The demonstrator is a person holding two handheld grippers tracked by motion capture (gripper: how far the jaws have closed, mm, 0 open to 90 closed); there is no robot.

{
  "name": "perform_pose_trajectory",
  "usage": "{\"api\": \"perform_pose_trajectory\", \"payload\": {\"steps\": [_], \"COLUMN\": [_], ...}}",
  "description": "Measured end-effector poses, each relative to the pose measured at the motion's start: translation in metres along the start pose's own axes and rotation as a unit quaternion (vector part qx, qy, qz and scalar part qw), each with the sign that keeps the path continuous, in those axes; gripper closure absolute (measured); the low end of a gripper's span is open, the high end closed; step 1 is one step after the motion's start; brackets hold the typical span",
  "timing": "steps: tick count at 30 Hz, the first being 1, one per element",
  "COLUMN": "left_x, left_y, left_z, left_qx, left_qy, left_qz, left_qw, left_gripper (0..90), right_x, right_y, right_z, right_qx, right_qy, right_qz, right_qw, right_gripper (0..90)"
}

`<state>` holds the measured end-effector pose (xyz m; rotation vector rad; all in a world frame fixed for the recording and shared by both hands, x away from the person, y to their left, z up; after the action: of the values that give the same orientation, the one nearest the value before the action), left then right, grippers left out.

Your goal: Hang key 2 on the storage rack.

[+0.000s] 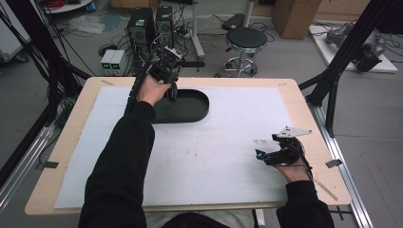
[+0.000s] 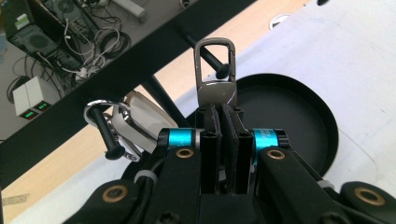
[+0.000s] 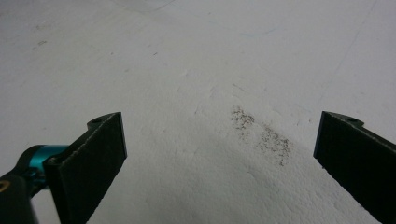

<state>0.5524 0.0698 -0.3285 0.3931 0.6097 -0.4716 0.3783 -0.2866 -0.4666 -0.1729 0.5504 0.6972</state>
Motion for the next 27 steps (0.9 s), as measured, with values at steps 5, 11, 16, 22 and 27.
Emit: {"api": "perform_pose_trajectory", "payload": {"steps": [5,11,16,22,27], "left_x": [0.006,0.014,0.016,0.009,0.003], "left_y": [-0.001,-0.002,-0.003,-0.01,-0.012], "left_z": [0.0,0.001,0.0,0.001,0.001], "left_qx": [0.006,0.01,0.022,0.015,0.013], "left_qy": [-0.001,-0.014,-0.013,-0.027,-0.044], "left_qz": [0.008,0.006,0.013,-0.01,-0.052], "left_qw": [1.0,0.9998,0.9996,0.9995,0.9976], "left_gripper": [84.7,83.5,70.2,38.6,10.6], "right_x": [0.0,0.0,0.001,0.0,0.0], "right_y": [0.0,0.0,-0.001,0.0,0.001], "right_z": [0.0,0.0,-0.001,-0.001,-0.001], "right_qx": [-0.001,-0.001,0.002,0.001,0.003], "right_qy": [0.0,0.0,0.002,0.002,0.002], "right_qz": [0.001,0.0,0.001,0.002,0.003], "right_qw": [1.0,1.0,1.0,1.0,1.0], "right_gripper": [1.7,1.7,1.8,1.8,1.7]}}
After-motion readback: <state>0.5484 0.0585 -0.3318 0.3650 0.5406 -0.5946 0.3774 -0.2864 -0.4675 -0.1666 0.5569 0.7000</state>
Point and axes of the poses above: each handheld gripper's, and its own axes: x roughly forward along the jaws, z roughly out of its top, y roughly to its left, the point moved 7 cm from there along x, roughly forward along the jaws, and after that the axes turned 5 degrees about -y, right-handed, at the moved point
